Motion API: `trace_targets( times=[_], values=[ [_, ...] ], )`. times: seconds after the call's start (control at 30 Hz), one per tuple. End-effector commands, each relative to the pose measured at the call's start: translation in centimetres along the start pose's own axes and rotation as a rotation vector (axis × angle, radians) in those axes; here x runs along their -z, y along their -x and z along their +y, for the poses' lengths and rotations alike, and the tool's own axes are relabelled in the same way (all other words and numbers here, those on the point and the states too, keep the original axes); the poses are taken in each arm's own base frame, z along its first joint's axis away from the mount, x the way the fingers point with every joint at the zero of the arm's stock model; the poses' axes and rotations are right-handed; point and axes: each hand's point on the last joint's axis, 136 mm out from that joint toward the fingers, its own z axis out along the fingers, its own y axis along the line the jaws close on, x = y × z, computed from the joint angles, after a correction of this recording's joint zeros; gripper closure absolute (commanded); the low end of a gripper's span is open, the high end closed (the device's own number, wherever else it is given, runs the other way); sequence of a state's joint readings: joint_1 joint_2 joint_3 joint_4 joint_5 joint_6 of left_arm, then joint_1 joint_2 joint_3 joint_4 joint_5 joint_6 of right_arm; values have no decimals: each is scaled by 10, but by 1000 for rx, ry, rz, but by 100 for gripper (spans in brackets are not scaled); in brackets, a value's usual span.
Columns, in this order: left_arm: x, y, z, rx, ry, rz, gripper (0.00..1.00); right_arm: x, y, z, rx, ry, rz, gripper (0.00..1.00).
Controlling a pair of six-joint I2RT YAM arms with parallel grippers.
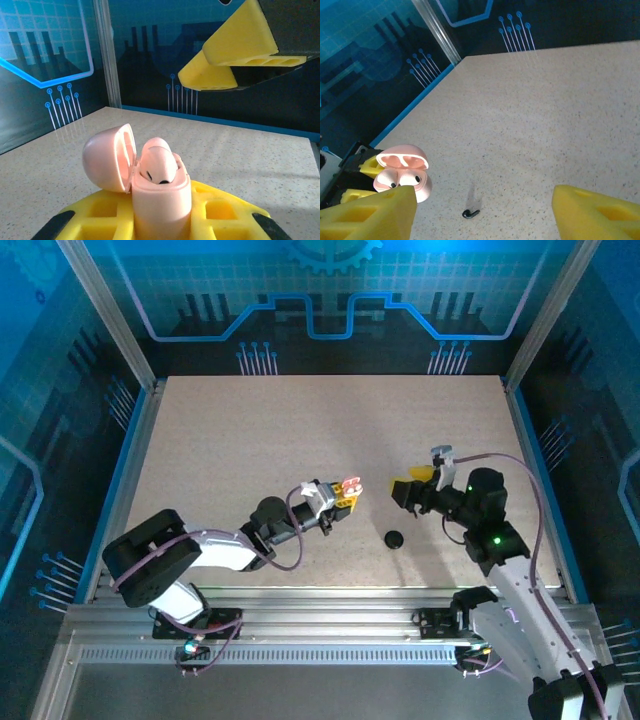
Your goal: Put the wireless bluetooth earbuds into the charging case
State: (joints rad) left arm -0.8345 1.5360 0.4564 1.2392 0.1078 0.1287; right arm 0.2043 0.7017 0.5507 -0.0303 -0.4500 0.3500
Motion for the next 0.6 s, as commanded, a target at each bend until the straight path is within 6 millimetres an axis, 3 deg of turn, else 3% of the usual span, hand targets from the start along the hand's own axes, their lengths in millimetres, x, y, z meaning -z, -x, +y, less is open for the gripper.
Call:
trace_targets(
  times=[0.0, 0.23, 0.57],
  values=[
    [6, -3, -15, 18, -73, 35, 81, 4, 0, 10, 124, 67, -32, 26],
    [8, 1, -23, -8, -125, 70, 81, 10, -7, 31, 328, 189, -72, 22],
    [8, 4, -33, -38, -187, 93, 80, 1, -18, 48, 424, 359, -4, 19]
  ],
)
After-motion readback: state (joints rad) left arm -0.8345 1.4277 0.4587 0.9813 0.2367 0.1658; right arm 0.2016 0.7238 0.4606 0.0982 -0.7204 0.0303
